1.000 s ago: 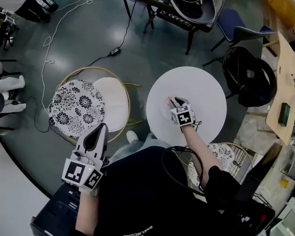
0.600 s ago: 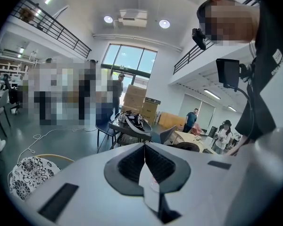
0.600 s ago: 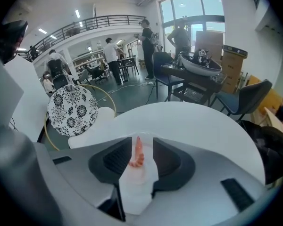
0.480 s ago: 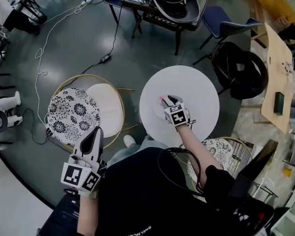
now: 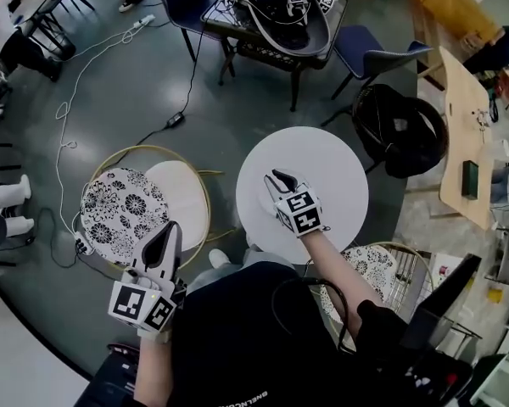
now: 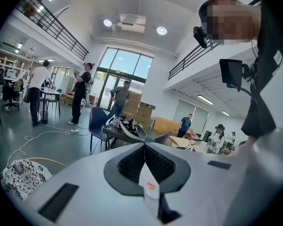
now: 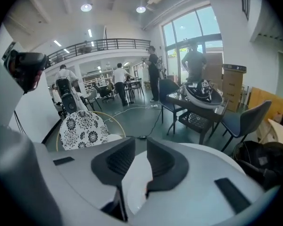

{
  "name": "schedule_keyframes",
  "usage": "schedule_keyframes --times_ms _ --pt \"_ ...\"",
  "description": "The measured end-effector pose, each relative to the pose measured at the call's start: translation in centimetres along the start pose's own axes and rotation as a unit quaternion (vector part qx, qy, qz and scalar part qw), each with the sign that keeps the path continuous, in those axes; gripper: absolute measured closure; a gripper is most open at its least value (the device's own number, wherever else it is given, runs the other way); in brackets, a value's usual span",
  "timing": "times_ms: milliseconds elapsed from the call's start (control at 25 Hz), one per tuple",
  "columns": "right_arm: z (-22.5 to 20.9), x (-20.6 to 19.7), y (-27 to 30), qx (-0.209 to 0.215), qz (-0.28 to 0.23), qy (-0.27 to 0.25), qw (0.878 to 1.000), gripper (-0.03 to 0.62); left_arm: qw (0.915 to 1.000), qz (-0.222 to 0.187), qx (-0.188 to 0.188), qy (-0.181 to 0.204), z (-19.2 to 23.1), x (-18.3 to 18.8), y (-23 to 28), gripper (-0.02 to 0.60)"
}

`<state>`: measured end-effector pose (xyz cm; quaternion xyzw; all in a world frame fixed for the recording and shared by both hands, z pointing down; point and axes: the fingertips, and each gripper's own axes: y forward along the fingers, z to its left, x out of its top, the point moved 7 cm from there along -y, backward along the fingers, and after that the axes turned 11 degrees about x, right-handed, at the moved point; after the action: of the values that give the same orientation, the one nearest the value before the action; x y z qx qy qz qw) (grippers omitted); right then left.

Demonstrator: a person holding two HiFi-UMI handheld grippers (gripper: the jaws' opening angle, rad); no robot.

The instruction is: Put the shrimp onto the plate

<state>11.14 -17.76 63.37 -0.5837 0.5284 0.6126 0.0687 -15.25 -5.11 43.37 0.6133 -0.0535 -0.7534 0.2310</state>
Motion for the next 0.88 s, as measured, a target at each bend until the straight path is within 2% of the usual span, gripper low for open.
schedule_keyframes --times_ms 360,560,880 --pt "5.6 8.4 -4.8 0.039 -0.095 -0.043 0.994 0.56 0.9989 -0.035 -0.028 -0.011 -0.1 1.3 0.1 0.575" --pt "9.0 13.0 -7.5 0.071 -0.149 -0.072 0.984 0.571 0.9971 -0.059 -0.045 -0.018 0.1 2.6 0.2 0.575" --pt "14.6 18.0 -11.6 0.107 -0.218 -0.118 0.963 0.574 0.9934 -0.089 -0.072 -0.015 -0.4 4.6 -0.6 0.575"
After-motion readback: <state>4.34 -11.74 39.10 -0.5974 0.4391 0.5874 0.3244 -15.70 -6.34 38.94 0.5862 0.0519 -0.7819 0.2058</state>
